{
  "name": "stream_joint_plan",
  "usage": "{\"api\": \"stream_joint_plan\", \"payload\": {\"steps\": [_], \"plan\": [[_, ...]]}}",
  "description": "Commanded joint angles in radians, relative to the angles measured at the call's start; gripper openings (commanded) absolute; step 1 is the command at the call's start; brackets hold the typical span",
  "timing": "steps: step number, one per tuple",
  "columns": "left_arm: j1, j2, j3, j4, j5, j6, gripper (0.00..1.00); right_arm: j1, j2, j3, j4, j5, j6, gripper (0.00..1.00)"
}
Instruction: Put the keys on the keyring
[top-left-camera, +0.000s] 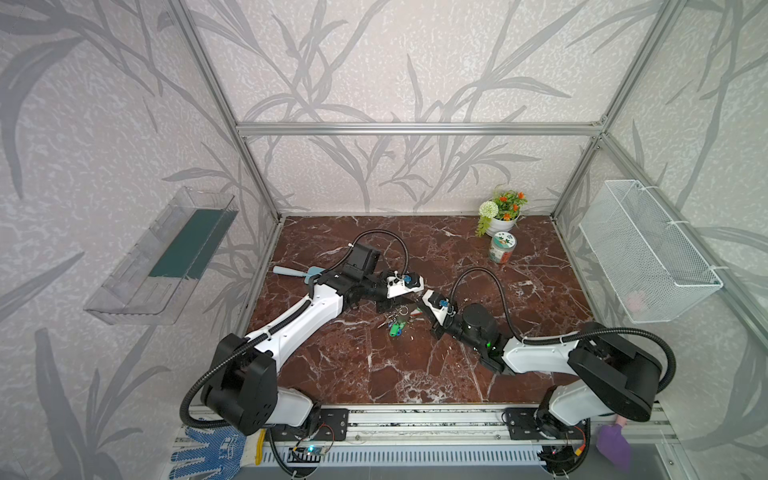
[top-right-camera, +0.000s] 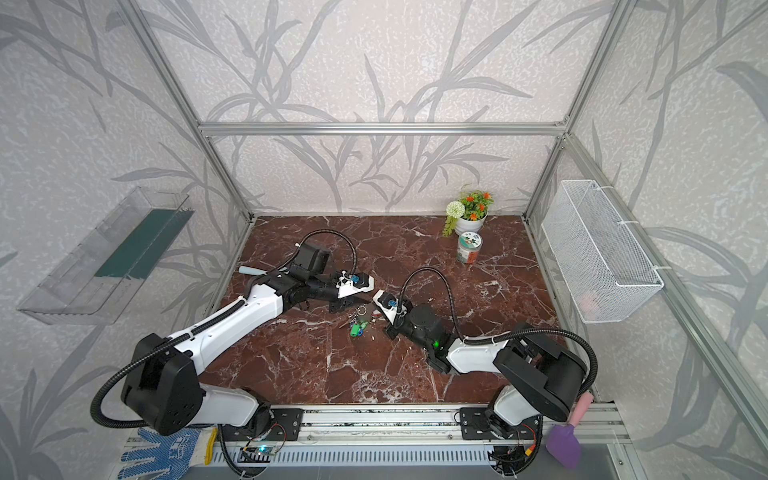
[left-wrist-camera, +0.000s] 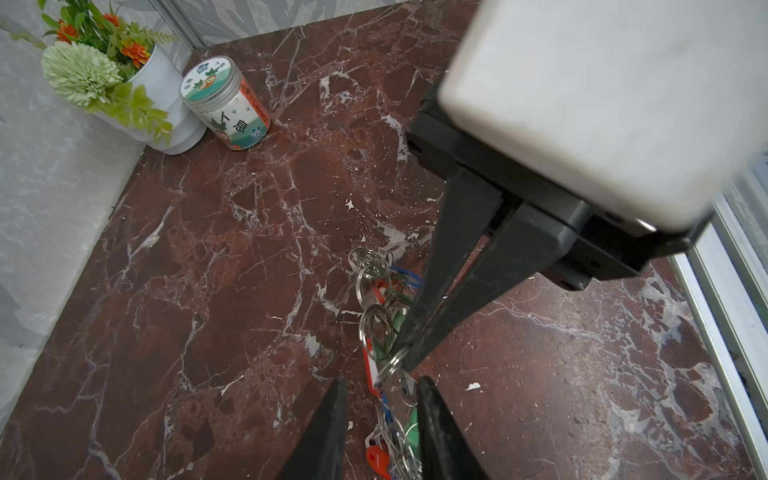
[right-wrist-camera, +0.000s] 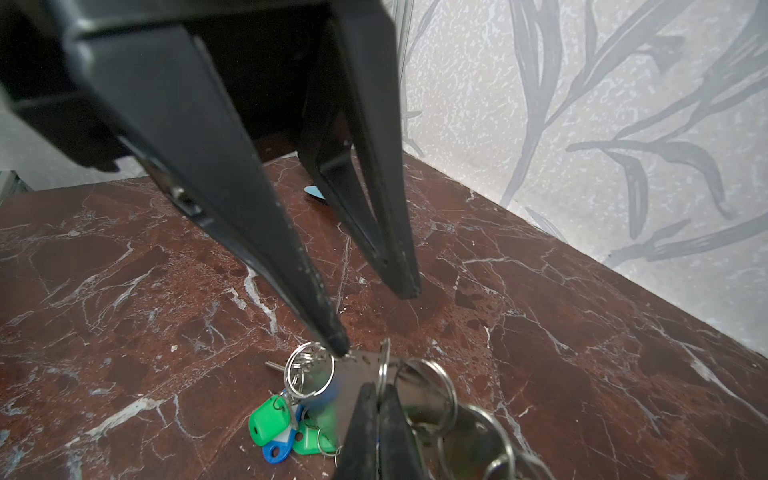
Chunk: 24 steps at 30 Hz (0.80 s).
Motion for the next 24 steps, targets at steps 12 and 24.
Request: {"api": "stream_joint_plan", "payload": {"steps": [12, 24], "plan": [[-0.005, 0.047, 0.041, -0.017, 0.034, 0.043, 0.24, -0.019, -0.016, -0.001, 0.014, -0.055, 0.031, 0.0], [-0.017, 0.055, 0.045, -0.023, 0.006, 0.044, 0.08, -0.026, -0.016, 0.001, 0.008, -0.066, 0.039, 0.0]]}}
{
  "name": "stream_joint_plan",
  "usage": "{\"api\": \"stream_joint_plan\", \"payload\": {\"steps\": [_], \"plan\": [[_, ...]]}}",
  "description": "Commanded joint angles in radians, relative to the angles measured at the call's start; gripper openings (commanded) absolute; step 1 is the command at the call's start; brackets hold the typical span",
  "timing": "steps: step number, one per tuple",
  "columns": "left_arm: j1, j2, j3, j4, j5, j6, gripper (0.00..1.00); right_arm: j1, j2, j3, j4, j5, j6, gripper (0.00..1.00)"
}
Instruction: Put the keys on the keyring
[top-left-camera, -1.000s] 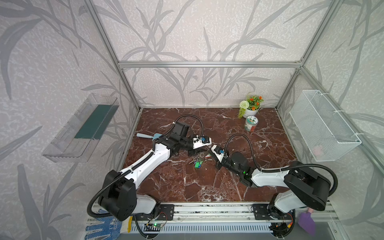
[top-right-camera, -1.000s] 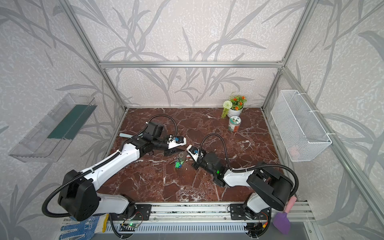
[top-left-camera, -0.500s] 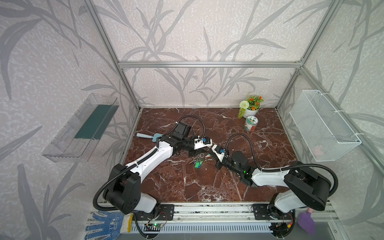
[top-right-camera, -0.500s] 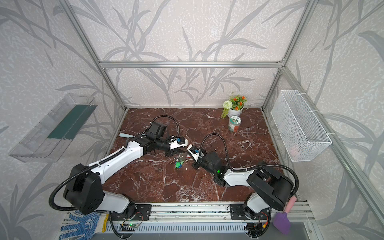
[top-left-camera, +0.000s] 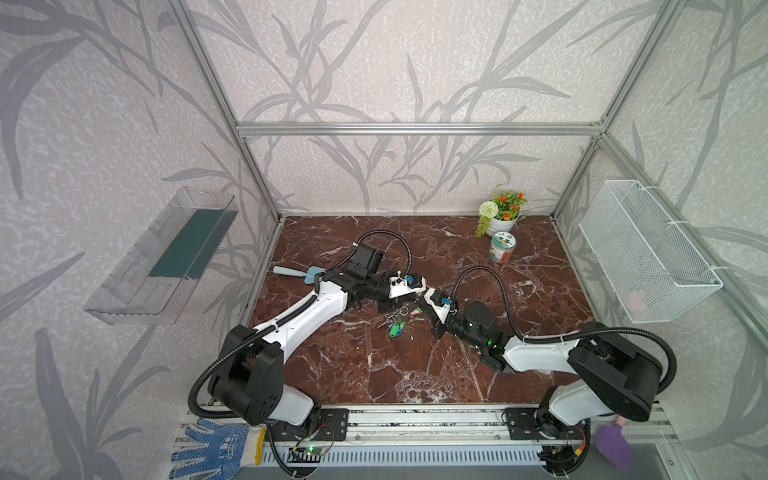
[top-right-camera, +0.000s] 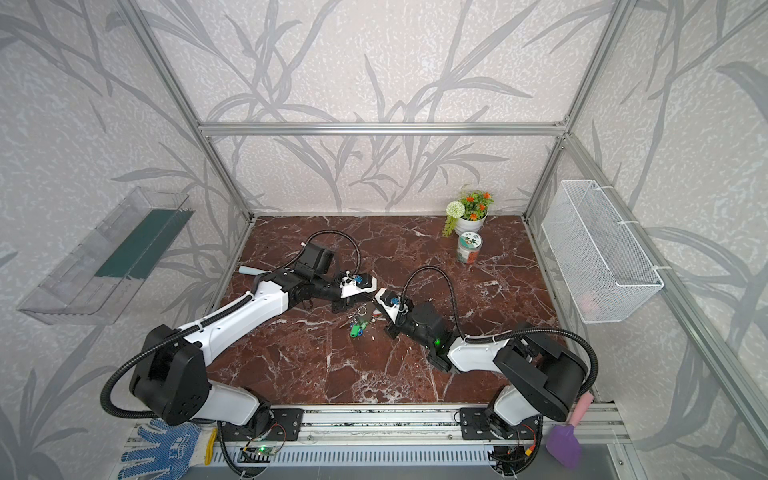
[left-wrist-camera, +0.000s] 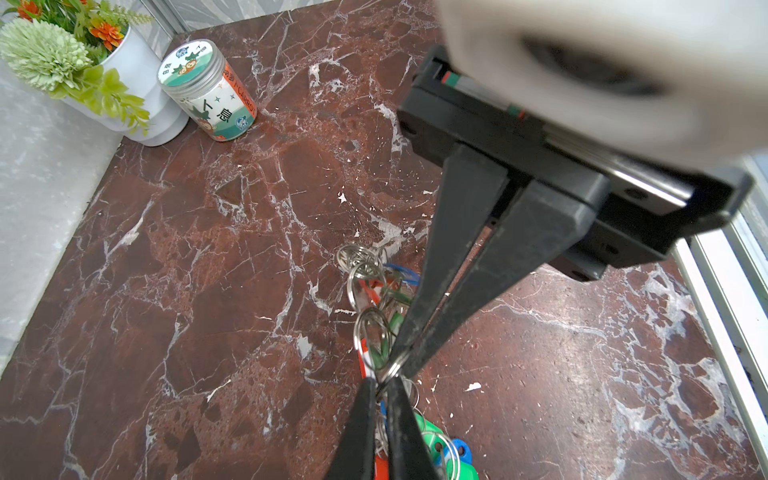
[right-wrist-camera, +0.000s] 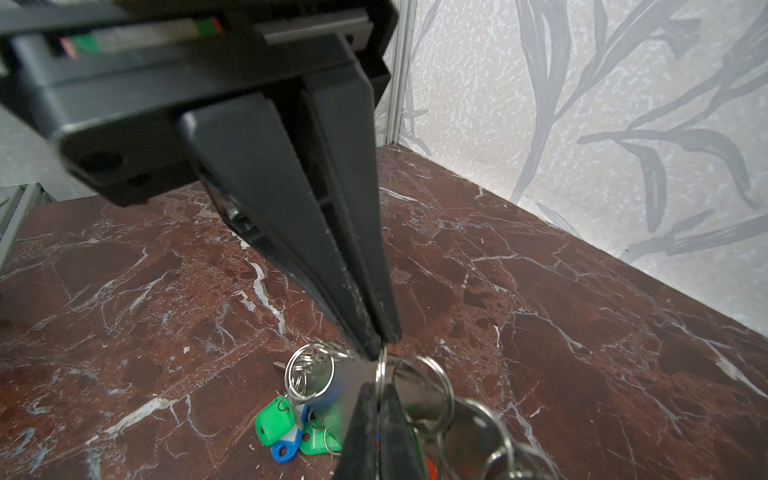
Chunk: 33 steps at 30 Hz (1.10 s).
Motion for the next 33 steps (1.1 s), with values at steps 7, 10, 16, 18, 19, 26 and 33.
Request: {"api": "stream_joint_plan", "payload": {"steps": [7, 10, 16, 18, 19, 26, 33], "plan": [[-0.017, 0.016, 0.028, -0.029, 0.002, 0.03, 0.06, -0.006, -0.019, 0.0, 0.009, -0.022, 0.011, 0.0], [-0.022, 0.019, 0.029, -0.03, -0.01, 0.028, 0.02, -0.01, -0.021, -0.001, 0.012, -0.027, 0.015, 0.0], [-0.025, 0.007, 0.01, -0.001, -0.032, 0.002, 0.0, -0.011, -0.034, -0.004, 0.005, -0.032, 0.015, 0.0], [-0.026, 0.007, 0.01, 0.002, -0.046, 0.01, 0.0, -0.01, -0.046, -0.007, -0.002, -0.035, 0.015, 0.0], [-0.026, 0.007, 0.014, -0.002, -0.052, 0.013, 0.0, -0.011, -0.054, -0.007, -0.012, -0.036, 0.014, 0.01], [-0.026, -0.006, 0.033, -0.027, -0.045, 0.022, 0.0, -0.011, -0.083, -0.006, -0.054, -0.05, 0.014, 0.1], [-0.026, -0.013, 0.03, -0.025, -0.038, 0.021, 0.0, -0.011, -0.096, 0.001, -0.086, -0.05, 0.011, 0.21]]}}
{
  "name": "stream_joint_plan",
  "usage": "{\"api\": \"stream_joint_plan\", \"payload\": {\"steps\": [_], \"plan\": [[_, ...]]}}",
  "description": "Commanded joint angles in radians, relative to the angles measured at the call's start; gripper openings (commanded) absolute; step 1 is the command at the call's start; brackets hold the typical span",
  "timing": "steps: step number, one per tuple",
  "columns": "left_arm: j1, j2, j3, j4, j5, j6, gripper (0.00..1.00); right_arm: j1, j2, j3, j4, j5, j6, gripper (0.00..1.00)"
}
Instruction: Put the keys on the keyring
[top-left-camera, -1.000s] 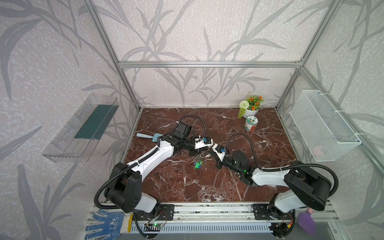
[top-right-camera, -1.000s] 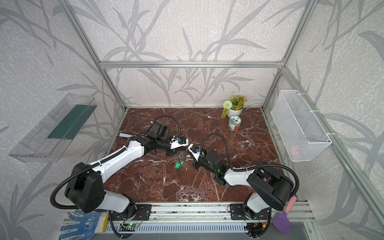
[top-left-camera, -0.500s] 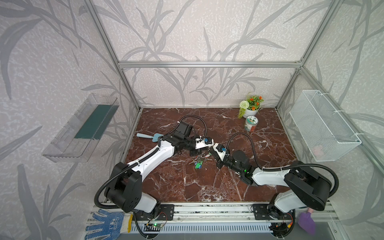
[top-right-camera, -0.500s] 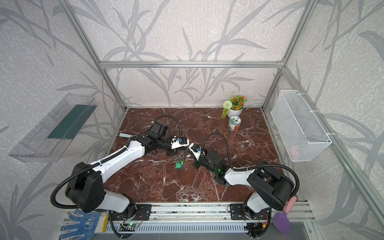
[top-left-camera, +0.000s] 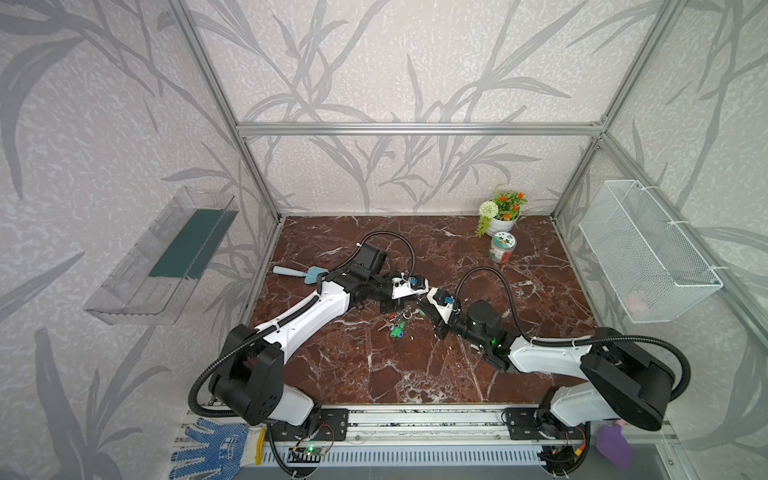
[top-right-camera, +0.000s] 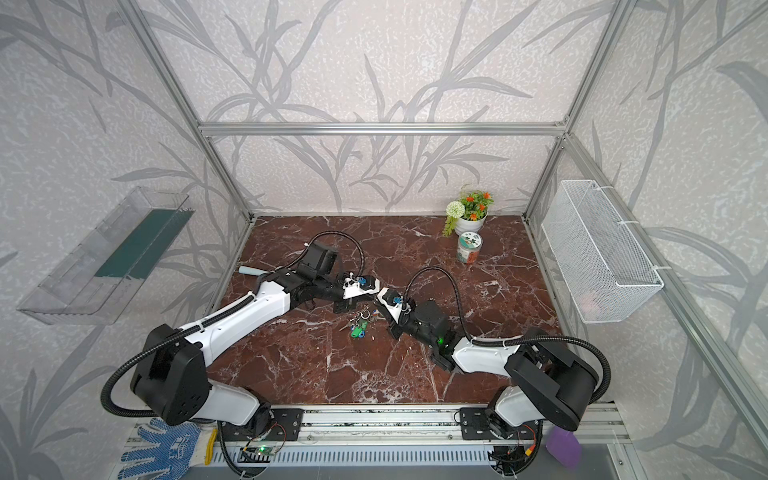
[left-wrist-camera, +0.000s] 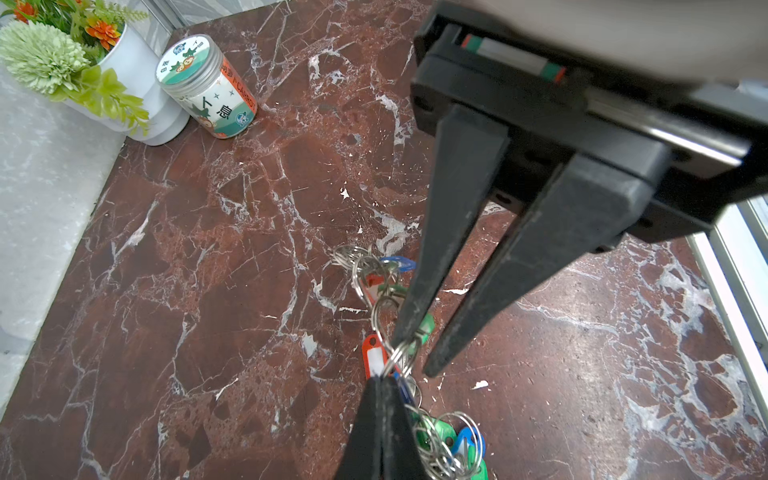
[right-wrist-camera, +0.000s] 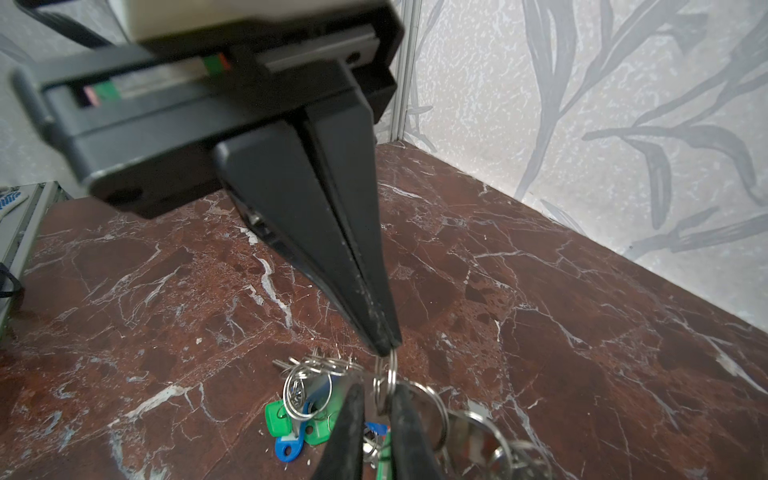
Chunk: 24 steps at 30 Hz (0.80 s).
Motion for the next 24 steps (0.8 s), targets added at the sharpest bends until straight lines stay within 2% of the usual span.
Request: {"api": "stream_joint_plan", "payload": {"steps": [1, 13, 24], "plan": [[-0.004, -0.017, 0.02, -0.025, 0.008, 0.014, 0.0, 0.003, -0.031, 0.007, -0.01, -0.015, -0.004, 0.23], [-0.004, -0.017, 0.023, -0.026, 0.019, 0.016, 0.0, 0.0, -0.098, 0.02, -0.081, 0.011, -0.019, 0.26], [-0.004, -0.022, 0.021, -0.023, 0.03, 0.014, 0.0, -0.002, -0.019, 0.094, -0.129, -0.017, -0.022, 0.24]]}}
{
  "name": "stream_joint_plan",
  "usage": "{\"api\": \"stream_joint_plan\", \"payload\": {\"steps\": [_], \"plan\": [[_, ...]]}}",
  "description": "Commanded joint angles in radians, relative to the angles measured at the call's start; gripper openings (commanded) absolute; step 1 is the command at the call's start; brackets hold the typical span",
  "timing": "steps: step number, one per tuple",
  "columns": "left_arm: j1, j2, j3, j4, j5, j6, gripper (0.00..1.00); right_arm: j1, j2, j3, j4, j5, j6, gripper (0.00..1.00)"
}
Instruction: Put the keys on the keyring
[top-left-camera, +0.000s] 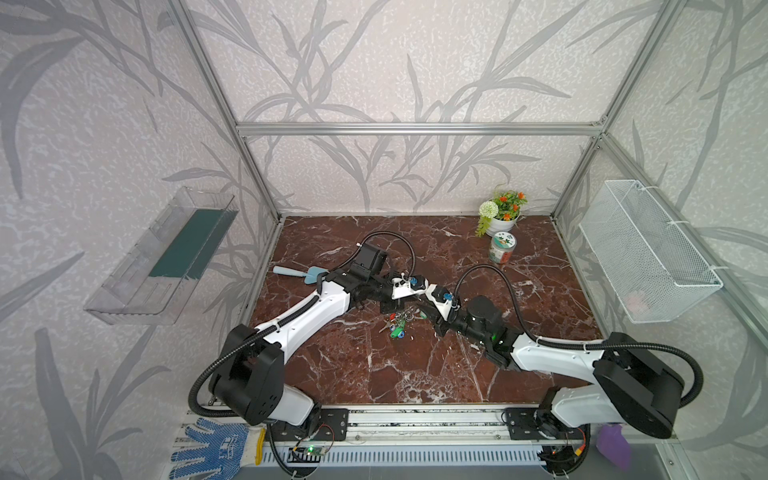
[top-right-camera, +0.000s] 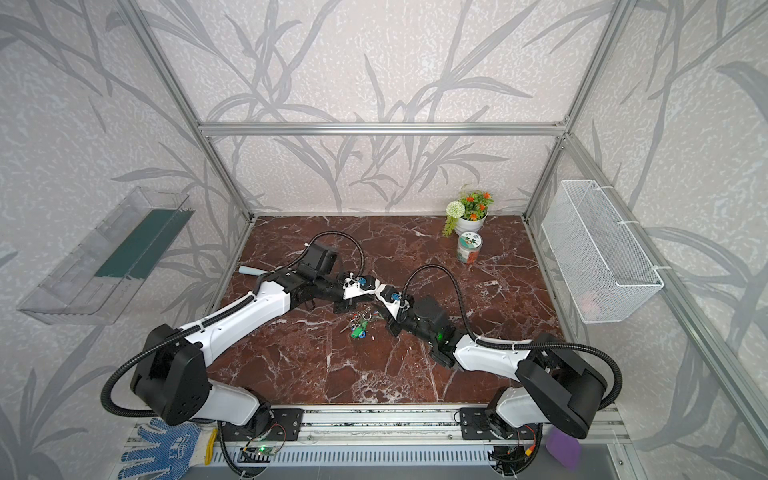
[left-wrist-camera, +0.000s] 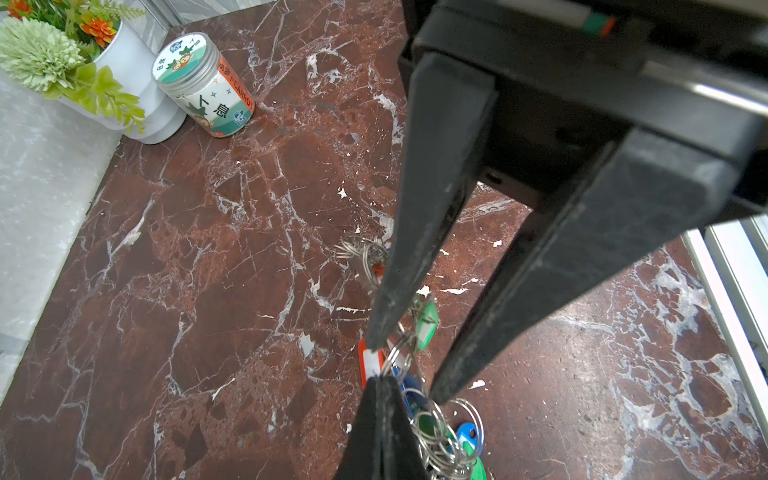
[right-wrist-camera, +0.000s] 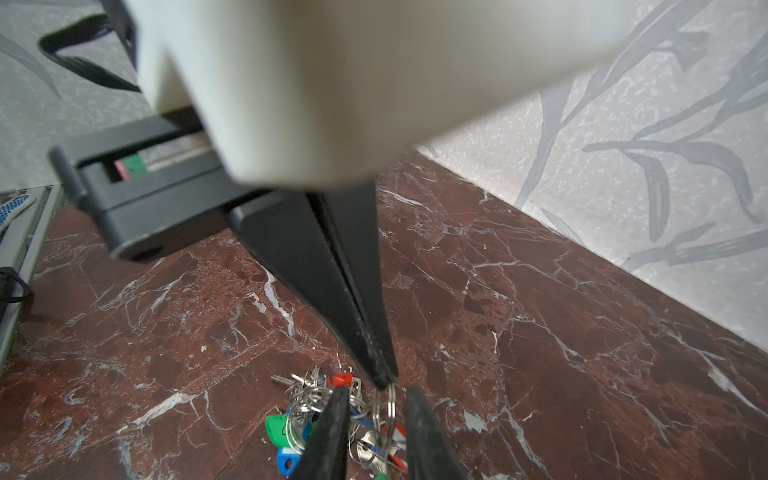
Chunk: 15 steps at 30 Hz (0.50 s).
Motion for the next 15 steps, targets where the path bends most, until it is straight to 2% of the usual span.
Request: {"api": "stream_joint_plan", "payload": {"steps": [1, 8, 15], "plan": [[-0.005, -0.023, 0.02, -0.017, 0.027, 0.016, 0.0, 0.001, 0.026, 0.038, -0.014, -0.013, -0.005, 0.23], [-0.006, -0.024, 0.023, -0.016, 0.026, 0.017, 0.0, -0.001, 0.032, 0.043, -0.03, 0.0, -0.011, 0.15], [-0.005, -0.017, 0.021, -0.011, 0.011, 0.018, 0.0, -0.001, 0.03, 0.036, -0.03, 0.007, -0.019, 0.14]]}}
